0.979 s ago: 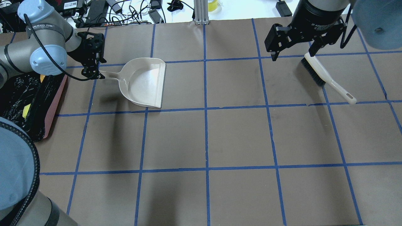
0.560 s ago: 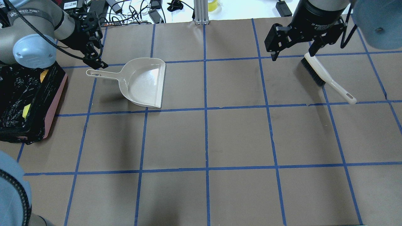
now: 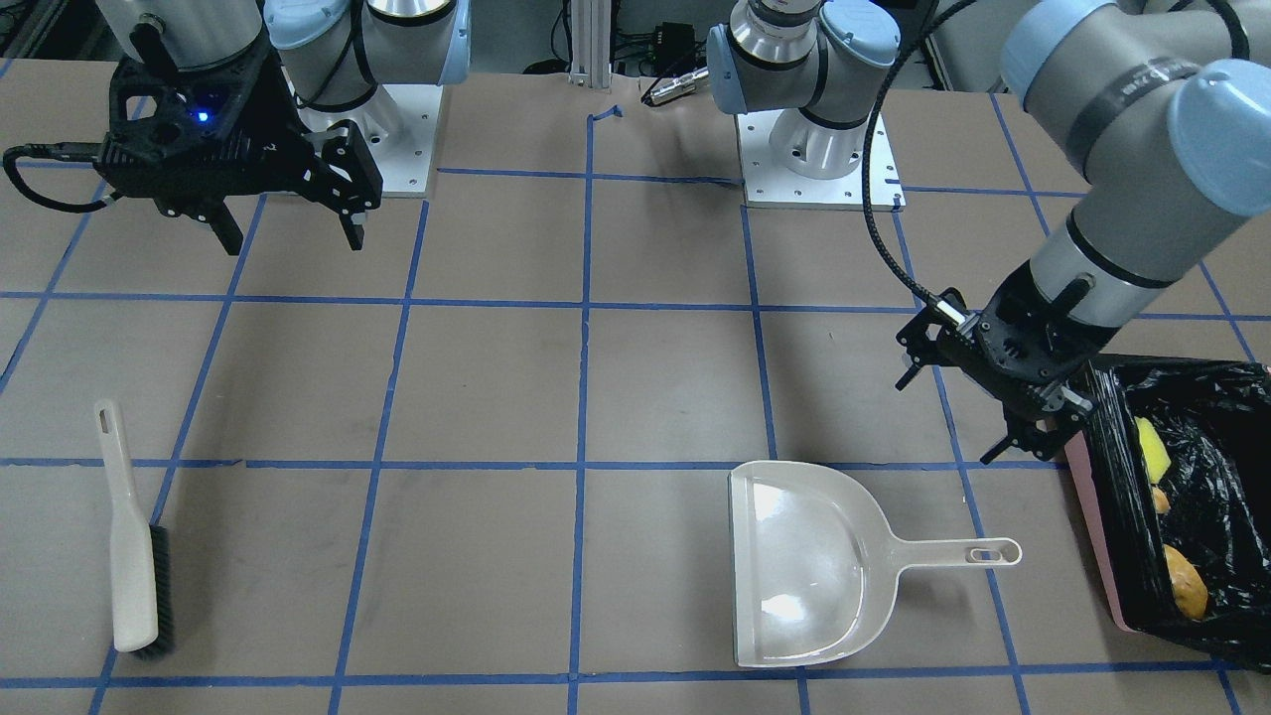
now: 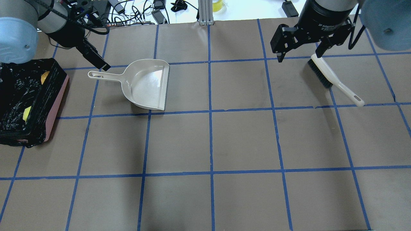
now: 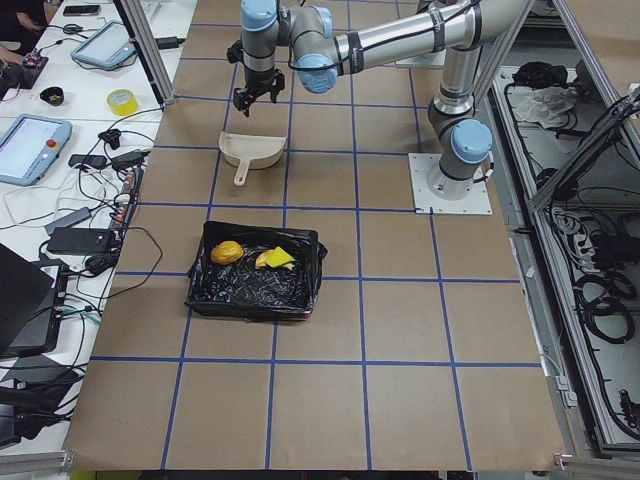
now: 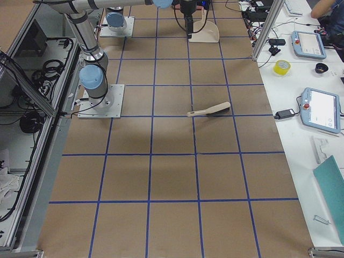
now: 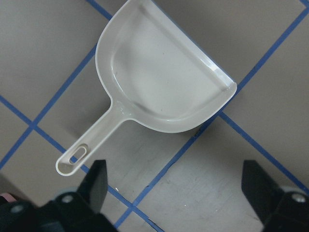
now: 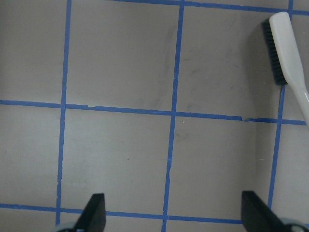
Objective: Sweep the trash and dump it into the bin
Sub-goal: 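Open the left gripper and withdraw it from the dustpan handle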
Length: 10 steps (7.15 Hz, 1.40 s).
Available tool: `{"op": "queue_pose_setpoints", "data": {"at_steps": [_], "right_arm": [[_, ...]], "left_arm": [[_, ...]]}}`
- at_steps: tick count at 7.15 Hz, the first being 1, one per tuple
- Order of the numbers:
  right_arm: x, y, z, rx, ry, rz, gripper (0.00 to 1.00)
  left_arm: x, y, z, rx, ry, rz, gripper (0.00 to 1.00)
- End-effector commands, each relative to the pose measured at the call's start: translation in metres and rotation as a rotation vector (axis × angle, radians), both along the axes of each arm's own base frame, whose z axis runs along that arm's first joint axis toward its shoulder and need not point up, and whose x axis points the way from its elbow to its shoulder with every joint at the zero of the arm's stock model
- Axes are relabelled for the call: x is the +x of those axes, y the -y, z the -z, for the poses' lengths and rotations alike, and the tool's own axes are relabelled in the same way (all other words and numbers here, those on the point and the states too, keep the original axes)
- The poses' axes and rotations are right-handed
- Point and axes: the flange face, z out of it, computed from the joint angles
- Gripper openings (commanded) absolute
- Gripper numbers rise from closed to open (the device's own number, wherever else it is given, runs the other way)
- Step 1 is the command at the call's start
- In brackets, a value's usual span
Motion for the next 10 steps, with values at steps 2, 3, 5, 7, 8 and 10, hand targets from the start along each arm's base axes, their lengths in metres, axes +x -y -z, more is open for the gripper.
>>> {"op": "queue_pose_setpoints", "data": {"at_steps": [2,3,5,7,8,10], "right_arm": [[0.000,0.000,0.001,0.002,-0.002,0.000,1.00],[0.000,0.000,-0.001,-0.003,0.002,0.003,1.00],[-0.001,0.001,0.000,-0.003,0.000,0.000,1.00],[-0.002,0.002,0.002,0.003,0.000,0.003,1.00],[-0.002,0.003,0.001,0.002,0.000,0.005,1.00],[-0.002,0.003,0.002,0.002,0.000,0.003,1.00]], "left_arm": [[-0.030,-0.049,-0.041,0.063,0.018,-0.258,1.00],[-0.041,-0.064,-0.050,0.079,0.007,-0.349,1.00],[-0.050,-0.082,-0.070,0.059,-0.015,-0.553,1.00],[-0.051,-0.092,-0.084,0.043,-0.046,-0.733,1.00],[-0.052,-0.099,-0.087,0.052,-0.046,-0.738,1.00],[-0.049,-0.101,-0.089,0.063,-0.053,-0.746,1.00]]}}
